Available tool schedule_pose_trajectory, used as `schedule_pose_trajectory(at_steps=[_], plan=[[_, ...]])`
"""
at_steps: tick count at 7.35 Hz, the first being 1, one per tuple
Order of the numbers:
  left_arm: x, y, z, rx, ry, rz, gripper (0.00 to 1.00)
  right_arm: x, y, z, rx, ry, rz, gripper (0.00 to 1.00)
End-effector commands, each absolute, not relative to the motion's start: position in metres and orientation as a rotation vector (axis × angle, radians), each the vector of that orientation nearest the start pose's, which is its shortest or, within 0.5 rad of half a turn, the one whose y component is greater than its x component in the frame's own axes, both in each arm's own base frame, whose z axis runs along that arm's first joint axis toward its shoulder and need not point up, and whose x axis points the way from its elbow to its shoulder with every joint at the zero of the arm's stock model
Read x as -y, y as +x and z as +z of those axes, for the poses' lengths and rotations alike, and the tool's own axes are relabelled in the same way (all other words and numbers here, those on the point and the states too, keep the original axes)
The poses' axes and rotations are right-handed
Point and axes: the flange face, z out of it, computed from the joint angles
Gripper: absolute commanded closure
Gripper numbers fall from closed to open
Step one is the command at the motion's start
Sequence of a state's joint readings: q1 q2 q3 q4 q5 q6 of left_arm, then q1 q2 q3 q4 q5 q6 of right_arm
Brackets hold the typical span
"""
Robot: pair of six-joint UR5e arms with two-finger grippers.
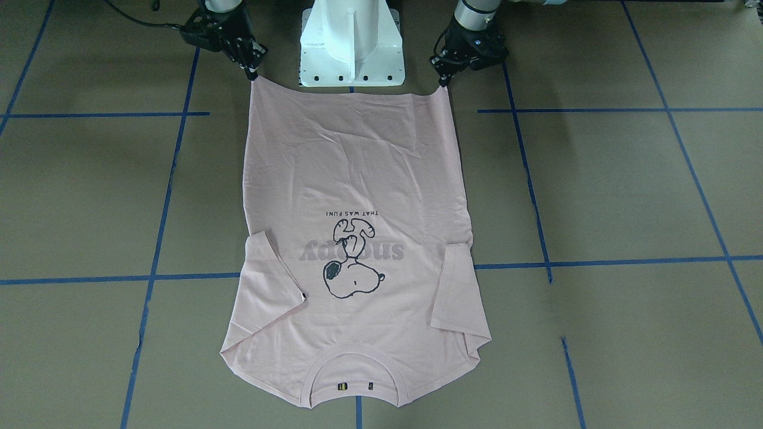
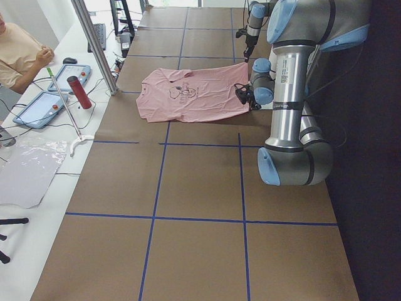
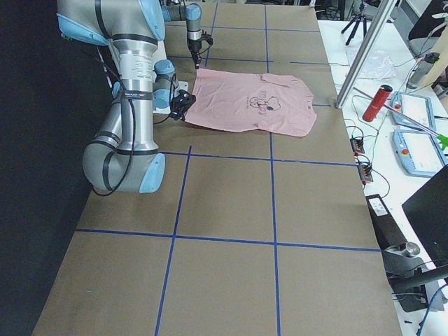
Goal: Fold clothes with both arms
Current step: 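Grasp both hem corners with the left and right grippers, then lift the hem with both grippers and fold it toward the collar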
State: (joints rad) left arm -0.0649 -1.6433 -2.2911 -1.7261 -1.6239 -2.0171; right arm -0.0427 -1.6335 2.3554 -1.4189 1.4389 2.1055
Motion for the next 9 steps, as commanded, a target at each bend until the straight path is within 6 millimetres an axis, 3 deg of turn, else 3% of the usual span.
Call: schedule_pose_trajectory(at_steps=[1,2,3,4,6,8,9], plan=[[0.162,0.418,0.264,-0.905,-0.234,-0.484,1.00,0.159,-0.390,0.300,0.926,-0.084,0.579,1.00],[0.203,0.422,0.267,-0.912,-0.183,-0.549,1.00,0.184,-0.386,0.292,0.951,-0.055,0.619,1.00],[0.255,0.425,0.244,-0.961,-0.090,-0.552,1.00,0.218,-0.390,0.275,0.990,0.016,0.598,1.00],[0.298,0.430,0.261,-0.919,-0.029,-0.582,1.00,0.261,-0.394,0.268,0.991,0.081,0.601,1.00],[0.385,0.409,0.249,-0.917,0.109,-0.604,1.00,0.345,-0.384,0.282,0.941,0.087,0.603,1.00],[0.440,0.405,0.234,-0.914,0.173,-0.636,1.00,0.404,-0.380,0.285,0.888,0.137,0.601,1.00],[0.453,0.394,0.229,-0.940,0.193,-0.658,1.00,0.431,-0.381,0.273,0.877,0.135,0.613,1.00]])
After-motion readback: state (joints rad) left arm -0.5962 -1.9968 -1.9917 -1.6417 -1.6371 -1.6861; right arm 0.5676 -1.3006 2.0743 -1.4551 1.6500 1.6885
